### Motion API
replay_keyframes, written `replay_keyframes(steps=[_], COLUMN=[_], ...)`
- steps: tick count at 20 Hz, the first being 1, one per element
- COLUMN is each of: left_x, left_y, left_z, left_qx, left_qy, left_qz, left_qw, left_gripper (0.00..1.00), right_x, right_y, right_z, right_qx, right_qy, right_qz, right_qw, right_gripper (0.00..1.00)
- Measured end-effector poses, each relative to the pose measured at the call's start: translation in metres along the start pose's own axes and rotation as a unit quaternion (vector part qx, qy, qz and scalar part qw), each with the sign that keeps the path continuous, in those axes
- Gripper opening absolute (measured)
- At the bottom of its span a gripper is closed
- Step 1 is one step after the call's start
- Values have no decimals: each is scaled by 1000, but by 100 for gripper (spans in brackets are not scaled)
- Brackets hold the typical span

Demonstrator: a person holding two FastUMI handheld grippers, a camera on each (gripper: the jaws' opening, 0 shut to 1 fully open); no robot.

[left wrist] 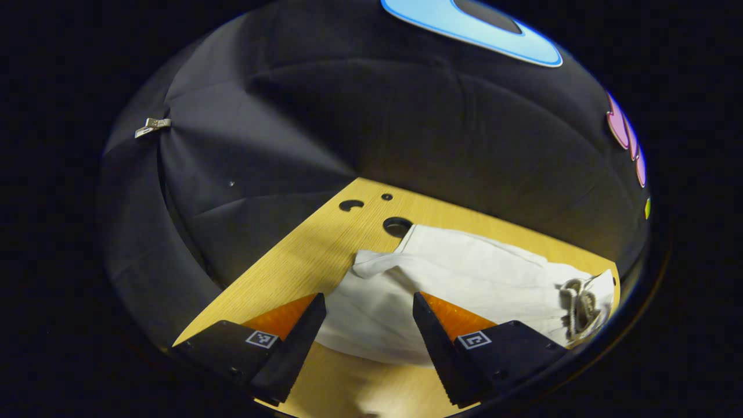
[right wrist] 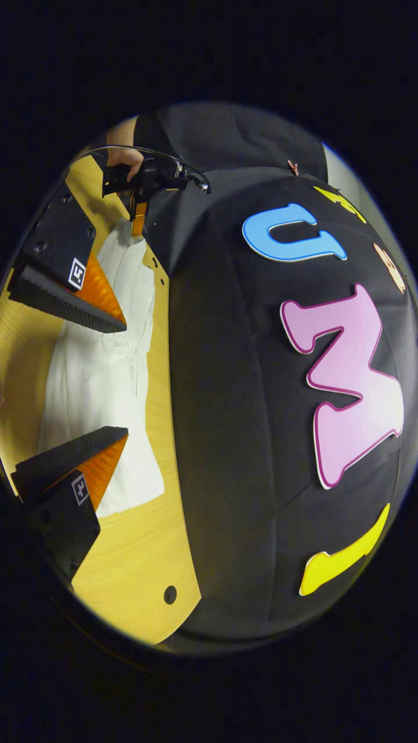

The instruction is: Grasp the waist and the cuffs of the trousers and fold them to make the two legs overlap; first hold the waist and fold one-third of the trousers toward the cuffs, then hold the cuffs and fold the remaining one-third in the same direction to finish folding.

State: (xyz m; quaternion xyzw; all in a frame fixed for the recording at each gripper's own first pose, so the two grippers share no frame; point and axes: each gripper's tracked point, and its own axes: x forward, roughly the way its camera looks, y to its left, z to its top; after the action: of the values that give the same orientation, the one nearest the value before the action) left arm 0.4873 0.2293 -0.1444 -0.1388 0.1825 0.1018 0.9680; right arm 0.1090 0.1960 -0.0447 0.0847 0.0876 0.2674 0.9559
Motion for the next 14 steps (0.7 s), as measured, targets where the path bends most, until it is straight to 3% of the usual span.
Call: replay_keyframes(steps=[4, 7, 9, 11, 13, 14], left_x=[14, 18, 20, 22, 21, 19], left_y=[-3, -9, -22, -26, -37, -42], left_z=[-22, -27, -29, -30, -34, -32], left_qx=[8, 55, 73, 76, 77, 82], left_qy=[35, 48, 55, 56, 55, 55], left_qz=[2, 9, -8, -12, -21, -24], left_qw=[999, 997, 996, 995, 995, 995], left_gripper=[96, 99, 97, 82, 72, 58], right_x=[-23, -30, -34, -36, -37, -38], right_y=[-22, -25, -24, -18, -13, -14], right_z=[-18, -34, -40, -41, -42, -42], right_qx=[-5, -8, -21, -25, -27, -27], right_qy=[25, 43, 47, 48, 48, 49], right_qz=[-19, -23, -25, -21, -16, -16], right_qw=[1000, 999, 998, 998, 998, 998], right_gripper=[98, 98, 98, 98, 98, 98])
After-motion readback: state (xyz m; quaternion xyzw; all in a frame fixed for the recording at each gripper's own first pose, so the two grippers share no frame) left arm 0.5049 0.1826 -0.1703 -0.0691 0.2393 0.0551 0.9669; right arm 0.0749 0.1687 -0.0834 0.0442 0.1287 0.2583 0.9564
